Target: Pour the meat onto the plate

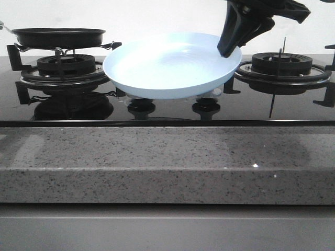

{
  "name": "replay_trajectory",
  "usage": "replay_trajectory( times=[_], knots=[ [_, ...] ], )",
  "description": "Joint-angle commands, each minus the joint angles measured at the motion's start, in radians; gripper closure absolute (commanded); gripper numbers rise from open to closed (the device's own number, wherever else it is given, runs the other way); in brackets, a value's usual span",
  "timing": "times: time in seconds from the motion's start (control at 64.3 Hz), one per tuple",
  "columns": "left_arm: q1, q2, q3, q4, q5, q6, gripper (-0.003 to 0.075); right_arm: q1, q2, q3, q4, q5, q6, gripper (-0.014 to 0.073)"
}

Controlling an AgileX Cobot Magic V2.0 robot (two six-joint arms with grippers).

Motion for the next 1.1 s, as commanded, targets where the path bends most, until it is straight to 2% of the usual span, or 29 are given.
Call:
replay_trajectory(
  times=[0.0, 0.14, 0.296, 0.389, 0.654, 1.089],
  knots=[
    [0.001, -0.042, -0.032, -0.047, 0.025, 0.006, 0.0741, -0.002, -0.053, -0.024, 0.017, -0.049, -0.009, 0.0654],
    [0.008, -0.042, -0.032, -0.127, 0.078, 0.008, 0.0741, -0.002, -0.053, -0.024, 0.017, -0.049, -0.009, 0.0654],
    [0.016, -0.049, -0.032, -0.300, 0.180, 0.065, 0.0741, -0.002, -0.053, -0.024, 0.017, -0.049, -0.009, 0.0654],
    [0.016, -0.069, -0.032, -0.340, 0.202, 0.080, 0.0741, -0.002, -0.053, -0.024, 0.017, -0.049, -0.009, 0.0654],
    [-0.039, -0.185, -0.032, -0.279, 0.200, 0.154, 0.0741, -0.002, -0.053, -0.024, 0.017, -0.049, -0.009, 0.0654],
    [-0.277, -0.366, -0.052, -0.072, 0.031, 0.209, 0.0741, -0.002, -0.053, -0.024, 0.017, -0.049, -0.009, 0.0654]
  ],
)
